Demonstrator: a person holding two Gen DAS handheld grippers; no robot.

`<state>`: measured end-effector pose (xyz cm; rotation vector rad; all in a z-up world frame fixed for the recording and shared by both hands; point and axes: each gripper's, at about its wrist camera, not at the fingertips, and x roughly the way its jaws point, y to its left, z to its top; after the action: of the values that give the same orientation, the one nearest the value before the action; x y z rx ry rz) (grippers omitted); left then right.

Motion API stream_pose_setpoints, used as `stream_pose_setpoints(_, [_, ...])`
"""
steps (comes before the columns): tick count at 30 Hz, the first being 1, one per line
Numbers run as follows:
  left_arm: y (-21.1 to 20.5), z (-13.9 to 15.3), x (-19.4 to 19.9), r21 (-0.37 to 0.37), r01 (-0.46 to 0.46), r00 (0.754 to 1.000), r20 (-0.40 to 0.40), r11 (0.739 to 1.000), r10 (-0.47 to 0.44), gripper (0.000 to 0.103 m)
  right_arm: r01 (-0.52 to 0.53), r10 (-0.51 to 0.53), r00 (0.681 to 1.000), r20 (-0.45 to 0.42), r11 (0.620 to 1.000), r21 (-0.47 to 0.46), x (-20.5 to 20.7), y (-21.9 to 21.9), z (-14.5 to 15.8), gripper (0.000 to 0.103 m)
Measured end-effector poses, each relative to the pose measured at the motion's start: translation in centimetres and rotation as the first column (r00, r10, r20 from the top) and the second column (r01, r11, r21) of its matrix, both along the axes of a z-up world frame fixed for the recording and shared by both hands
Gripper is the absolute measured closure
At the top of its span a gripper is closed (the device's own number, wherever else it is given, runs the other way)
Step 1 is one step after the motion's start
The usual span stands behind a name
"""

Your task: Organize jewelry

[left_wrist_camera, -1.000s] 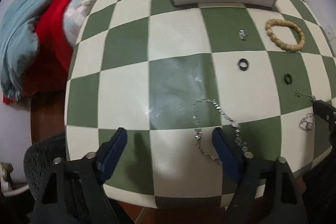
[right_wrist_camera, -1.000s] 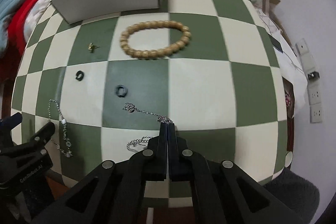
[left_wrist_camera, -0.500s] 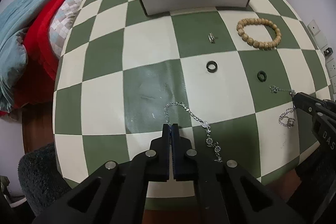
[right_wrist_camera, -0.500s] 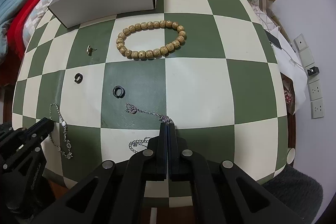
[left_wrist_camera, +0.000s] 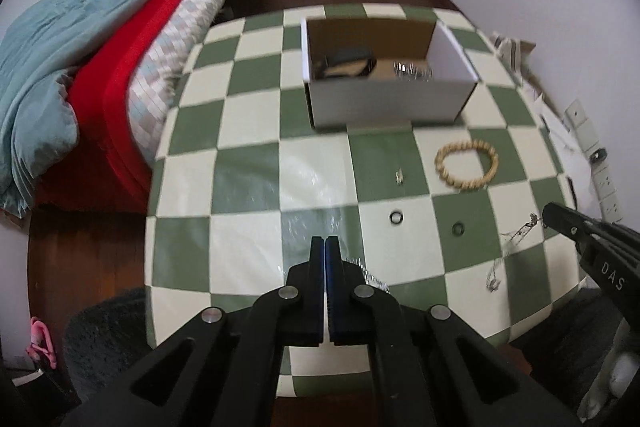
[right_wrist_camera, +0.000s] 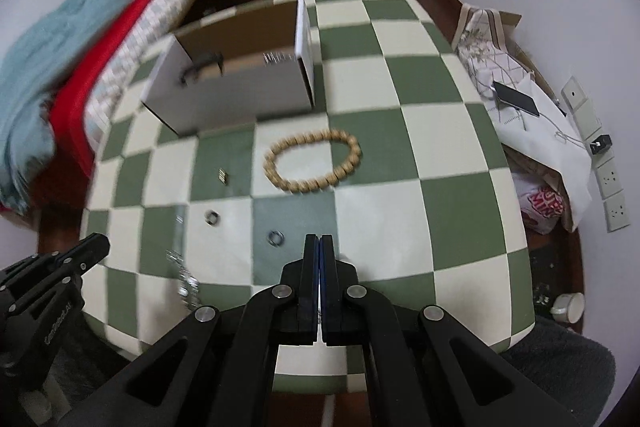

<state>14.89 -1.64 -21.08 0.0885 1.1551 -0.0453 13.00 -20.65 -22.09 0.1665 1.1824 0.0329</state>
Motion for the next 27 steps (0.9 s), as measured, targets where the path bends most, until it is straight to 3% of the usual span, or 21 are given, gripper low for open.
stream_pose_setpoints(6, [0.8,2.1,0.7,-0.045,-0.009,0.999,0.030,0.999,0.010,0.103,-0.008,0.006,0.998,0.055,0.999,0.032,0.3,-0.1,3.1,0.103])
stream_pose_setpoints(9, [1.5,1.1,1.0,-0.175,-0.023,0.999,-0.034,0.984,0.018,0.100,-0.015,0.012,0.997,0.081,0.999,0.035,0.4,0.1,4.3,0.103])
stream_pose_setpoints(11, [1.5,-0.6,0.9,-0.196,-0.041,0.995,-0.099,0.980,0.021,0.097,-0.018,0.015,0.996,0.086,0.999,0.036,0.5,0.2,4.8,0.103])
stream_pose_setpoints(13, [1.2,-2.9,0.5,-0.201,-0.065,0.986,-0.163,0.978,0.032,0.084,-0.018,0.015,0.996,0.084,0.999,0.030,0.5,0.3,4.7,0.103])
stream_pose_setpoints(15, [0.8,-4.8,0.0,-0.188,-0.075,0.980,-0.195,0.979,0.037,0.050,-0.012,0.010,0.998,0.069,0.999,0.030,0.6,0.2,4.1,0.103])
stream_pose_setpoints(16, [0.5,-5.9,-0.1,-0.171,-0.079,0.977,-0.210,0.982,0.041,0.047,-0.007,0.005,0.998,0.062,1.000,0.030,0.5,0.1,3.8,0.103])
stream_pose_setpoints(19, [-0.5,-8.4,-0.5,-0.123,-0.071,0.966,-0.256,0.990,0.038,0.047,0.006,-0.007,0.999,0.034,0.999,0.034,0.3,-0.4,2.5,0.103])
stream_pose_setpoints(23, [-2.4,-9.6,-1.0,-0.031,0.004,0.970,-0.243,1.000,-0.011,0.050,0.021,-0.021,1.000,-0.001,0.999,0.049,0.1,-1.3,1.1,0.103])
stream_pose_setpoints(25, [-3.3,-9.5,-1.4,-0.035,0.052,0.979,-0.197,0.998,-0.058,0.076,0.029,-0.025,0.999,-0.047,0.995,0.092,0.4,-1.9,0.1,0.103])
stream_pose_setpoints(26, [-3.7,-9.5,-1.5,-0.046,0.070,0.977,-0.197,0.996,-0.078,0.094,0.042,-0.032,0.997,-0.076,0.991,0.127,0.5,-2.3,-0.6,0.103])
stream_pose_setpoints(27, [-4.0,-9.5,-1.5,-0.034,0.079,0.976,-0.199,0.996,-0.084,0.096,0.047,-0.031,0.994,-0.109,0.988,0.150,0.7,-2.5,-1.4,0.102])
